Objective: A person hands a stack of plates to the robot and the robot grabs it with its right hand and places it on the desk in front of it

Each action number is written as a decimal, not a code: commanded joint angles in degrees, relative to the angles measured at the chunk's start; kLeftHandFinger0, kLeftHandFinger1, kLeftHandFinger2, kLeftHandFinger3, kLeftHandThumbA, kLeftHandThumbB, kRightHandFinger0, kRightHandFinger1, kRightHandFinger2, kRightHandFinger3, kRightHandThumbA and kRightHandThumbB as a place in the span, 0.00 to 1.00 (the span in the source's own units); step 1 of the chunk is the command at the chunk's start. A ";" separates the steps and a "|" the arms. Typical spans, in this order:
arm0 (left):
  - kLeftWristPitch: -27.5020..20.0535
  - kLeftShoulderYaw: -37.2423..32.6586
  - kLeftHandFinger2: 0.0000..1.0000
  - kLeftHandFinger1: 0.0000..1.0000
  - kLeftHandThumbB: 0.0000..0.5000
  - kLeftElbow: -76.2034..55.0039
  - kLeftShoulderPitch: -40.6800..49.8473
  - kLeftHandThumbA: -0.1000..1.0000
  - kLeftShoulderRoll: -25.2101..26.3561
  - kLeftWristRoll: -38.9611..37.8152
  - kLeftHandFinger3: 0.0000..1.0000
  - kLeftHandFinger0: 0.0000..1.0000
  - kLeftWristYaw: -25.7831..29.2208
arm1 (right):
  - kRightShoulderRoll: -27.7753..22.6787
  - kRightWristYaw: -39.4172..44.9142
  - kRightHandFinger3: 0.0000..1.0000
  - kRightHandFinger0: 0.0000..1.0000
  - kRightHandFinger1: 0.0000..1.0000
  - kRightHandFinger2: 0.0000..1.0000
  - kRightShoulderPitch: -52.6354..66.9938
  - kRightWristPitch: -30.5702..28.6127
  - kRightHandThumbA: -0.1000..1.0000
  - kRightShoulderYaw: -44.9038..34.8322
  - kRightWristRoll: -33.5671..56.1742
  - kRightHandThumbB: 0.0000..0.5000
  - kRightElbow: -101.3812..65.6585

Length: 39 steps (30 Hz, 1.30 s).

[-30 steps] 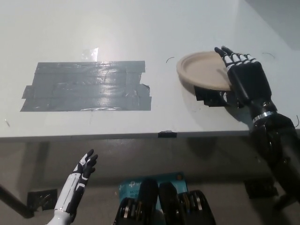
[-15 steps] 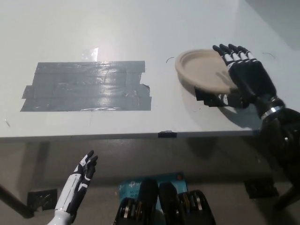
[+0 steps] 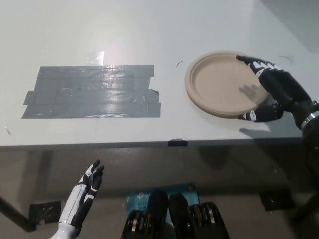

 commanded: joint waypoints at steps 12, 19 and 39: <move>-0.28 0.39 1.00 1.00 0.50 -3.46 -2.01 0.94 1.05 -1.33 1.00 1.00 -1.26 | -13.22 3.95 1.00 1.00 1.00 1.00 6.69 -0.66 1.00 -19.02 76.62 1.00 -48.46; -1.11 0.32 1.00 1.00 0.49 -2.94 -0.87 0.94 0.93 -1.22 1.00 1.00 -1.07 | -6.39 -0.66 1.00 1.00 1.00 1.00 24.48 -12.23 1.00 -14.96 73.29 1.00 -51.71; -1.42 0.69 1.00 1.00 0.43 -3.42 1.25 0.93 1.02 -0.95 1.00 1.00 -0.75 | 21.88 -1.07 1.00 1.00 1.00 1.00 35.26 -2.60 1.00 -17.16 41.31 0.39 -16.75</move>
